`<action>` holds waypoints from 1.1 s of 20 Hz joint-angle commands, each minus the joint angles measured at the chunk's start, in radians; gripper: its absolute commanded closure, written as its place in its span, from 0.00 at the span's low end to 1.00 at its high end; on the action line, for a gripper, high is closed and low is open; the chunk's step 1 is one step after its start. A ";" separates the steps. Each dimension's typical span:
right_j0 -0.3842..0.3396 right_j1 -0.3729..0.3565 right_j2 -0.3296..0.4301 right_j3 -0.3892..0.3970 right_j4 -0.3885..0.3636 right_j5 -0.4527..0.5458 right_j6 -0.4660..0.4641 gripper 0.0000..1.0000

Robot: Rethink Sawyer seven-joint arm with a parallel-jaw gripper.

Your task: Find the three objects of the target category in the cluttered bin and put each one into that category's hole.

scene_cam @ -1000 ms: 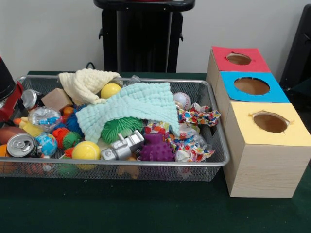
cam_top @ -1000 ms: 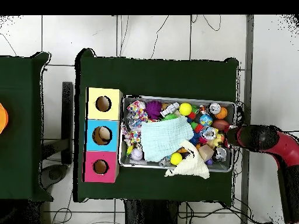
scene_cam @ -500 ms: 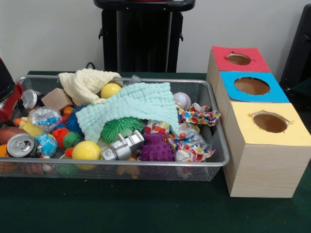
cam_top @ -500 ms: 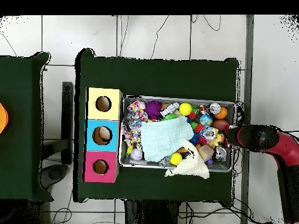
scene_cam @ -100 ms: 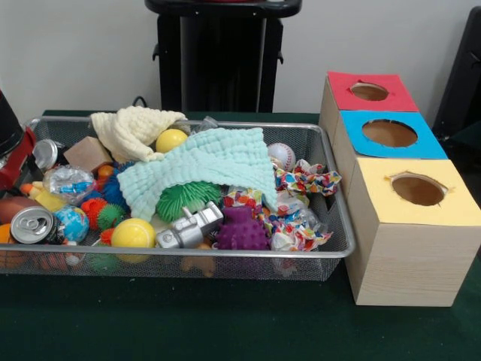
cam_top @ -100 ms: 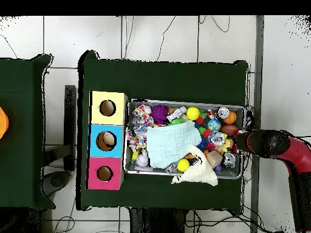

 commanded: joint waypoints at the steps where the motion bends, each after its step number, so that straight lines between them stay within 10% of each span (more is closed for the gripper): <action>1: 0.000 0.119 -0.024 -0.076 -0.110 -0.139 -0.246 0.00; 22: 0.006 0.113 -0.033 -0.076 -0.106 -0.137 -0.208 0.00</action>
